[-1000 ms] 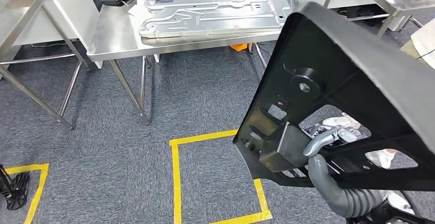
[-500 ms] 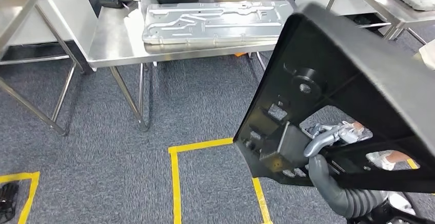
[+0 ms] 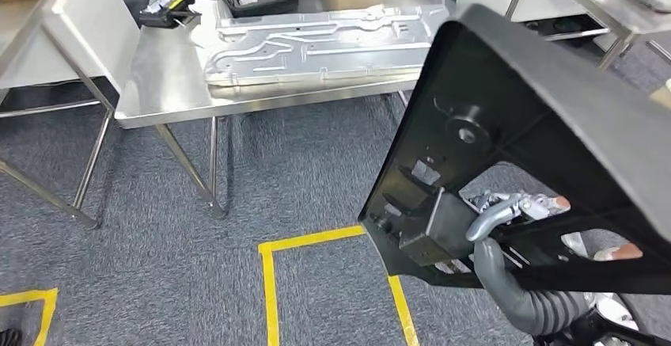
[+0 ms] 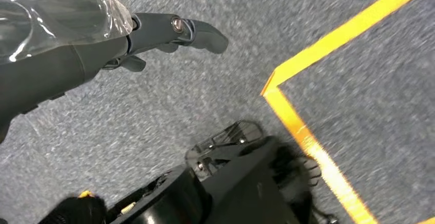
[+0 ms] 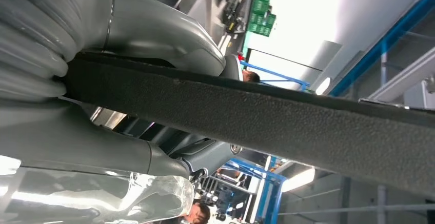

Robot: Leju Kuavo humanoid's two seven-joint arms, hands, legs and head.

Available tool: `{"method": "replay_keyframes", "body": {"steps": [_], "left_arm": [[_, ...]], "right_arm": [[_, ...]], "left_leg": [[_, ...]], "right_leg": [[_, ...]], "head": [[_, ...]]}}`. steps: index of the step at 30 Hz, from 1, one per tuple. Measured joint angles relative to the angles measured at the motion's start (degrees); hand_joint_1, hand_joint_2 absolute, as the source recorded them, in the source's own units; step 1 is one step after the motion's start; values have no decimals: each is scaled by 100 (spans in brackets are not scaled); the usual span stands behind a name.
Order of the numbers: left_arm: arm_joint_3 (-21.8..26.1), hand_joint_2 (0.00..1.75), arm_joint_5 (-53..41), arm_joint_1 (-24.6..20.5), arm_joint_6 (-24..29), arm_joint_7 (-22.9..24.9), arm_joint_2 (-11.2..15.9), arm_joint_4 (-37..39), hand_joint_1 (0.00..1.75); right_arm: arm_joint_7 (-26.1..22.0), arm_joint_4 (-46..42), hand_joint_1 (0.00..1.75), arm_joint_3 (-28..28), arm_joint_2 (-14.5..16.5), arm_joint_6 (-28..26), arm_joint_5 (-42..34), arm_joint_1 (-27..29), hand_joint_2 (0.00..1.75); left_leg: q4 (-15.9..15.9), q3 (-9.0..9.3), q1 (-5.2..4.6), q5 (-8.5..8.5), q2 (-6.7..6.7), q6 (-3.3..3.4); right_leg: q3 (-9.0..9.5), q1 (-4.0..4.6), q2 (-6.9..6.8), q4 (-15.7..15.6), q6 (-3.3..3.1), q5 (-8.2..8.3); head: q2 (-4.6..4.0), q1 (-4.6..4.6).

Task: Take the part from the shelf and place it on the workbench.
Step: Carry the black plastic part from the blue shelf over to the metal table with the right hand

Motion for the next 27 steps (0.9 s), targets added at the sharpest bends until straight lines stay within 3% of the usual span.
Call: {"method": "replay_keyframes", "body": {"steps": [2, 3, 4, 5, 8, 9, 12, 14, 15, 17, 18, 19, 21, 23, 24, 27], "left_arm": [[0, 175, 10, -9, 2, -10, 0, 0, 0], [0, 175, 14, -10, 2, -14, 0, 0, 0], [0, 175, 17, -11, 3, -16, 0, 0, 0], [0, 175, 19, -12, 3, -18, 0, 0, 0], [1, 175, 23, -1, 4, -20, 5, 1, 0], [1, 175, 27, 1, 5, -22, 6, 1, 0], [1, 175, 41, -12, 11, -51, 5, 0, 0], [2, 175, 50, -16, 19, -70, 4, 0, 0], [1, 175, 55, -13, 22, -73, 2, 0, 0], [1, 175, 70, -6, 27, -75, -1, 0, 0], [1, 175, 79, 0, 32, -76, -1, 0, 0], [1, 175, 86, 7, 37, -78, -1, 0, 0], [1, 175, 91, 15, 44, -80, -2, 0, 0], [0, 175, 90, 17, 45, -80, -3, 0, 0], [0, 175, 90, 19, 45, -80, -3, 0, 0], [0, 175, 90, 14, 47, -81, -1, 0, 0]], "right_arm": [[1, -1, 175, 1, 2, 0, 1, 2, 175], [1, -1, 175, 2, 2, 0, 2, 3, 175], [0, -1, 175, 2, 3, 0, 2, 5, 175], [0, -1, 175, 2, 3, 0, 2, 6, 175], [2, -1, 175, 4, 5, -1, 2, 7, 175], [4, -3, 175, 5, 5, -1, 4, 13, 175], [8, -16, 175, 5, 2, -5, 15, 27, 175], [7, -31, 175, 3, 1, -9, 25, 25, 175], [7, -36, 175, 3, 1, -11, 29, 27, 175], [8, -38, 175, 3, 1, -15, 33, 32, 175], [11, -38, 175, 4, 1, -16, 34, 36, 175], [12, -38, 175, 5, 0, -17, 35, 38, 175], [13, -38, 175, 6, -1, -19, 38, 37, 175], [13, -41, 175, 7, 0, -20, 41, 41, 175], [14, -44, 175, 7, 0, -20, 42, 42, 175], [17, -53, 175, 7, 0, -23, 46, 43, 175]], "left_leg": [[618, -515, 27, -325, 2, -51], [711, -674, 35, -458, 2, -64], [631, -745, 39, -483, 2, -68], [380, -738, 39, -344, 2, -59], [-588, -577, 2, 595, -4, 35], [-730, -542, -16, 796, -6, 69], [-799, -460, -34, 857, -7, 153], [-857, -364, -11, 811, -1, 235], [-875, -316, -3, 782, 2, 273], [-884, -247, -5, 707, -2, 314], [-883, -204, -8, 665, -8, 317], [-883, -148, -10, 618, -17, 316], [-885, -8, -12, 512, -37, 298], [-887, 87, -30, 412, -48, 250], [-893, 104, -38, 374, -51, 219], [-911, 135, -41, 301, -51, 125]], "right_leg": [[124, -7, 3, -1, -11, -113], [205, -10, 9, -1, -7, -177], [298, -13, 17, -2, 2, -244], [402, -16, 23, -4, 13, -315], [649, -5, 53, -8, 82, -519], [686, 3, 71, -11, 117, -574], [762, -7, 90, -31, 209, -681], [656, -12, 55, 262, 250, -831], [472, -12, 36, 601, 262, -953], [-69, -5, 31, 1397, 279, -1156], [-289, -7, 30, 1621, 283, -1130], [-405, -7, 28, 1624, 283, -983], [-310, -4, 26, 1010, 263, -419], [-91, 23, 28, 329, 227, -50], [-32, 37, 29, 160, 203, -1], [14, 38, 36, 77, 123, -52]], "head": [[0, -7], [0, -8], [0, -8], [0, -9], [0, -14], [0, -15], [0, -17], [0, -15], [0, -11], [0, -9], [0, -10], [0, -9], [0, -9], [1, -16], [1, -21], [0, -28]]}}
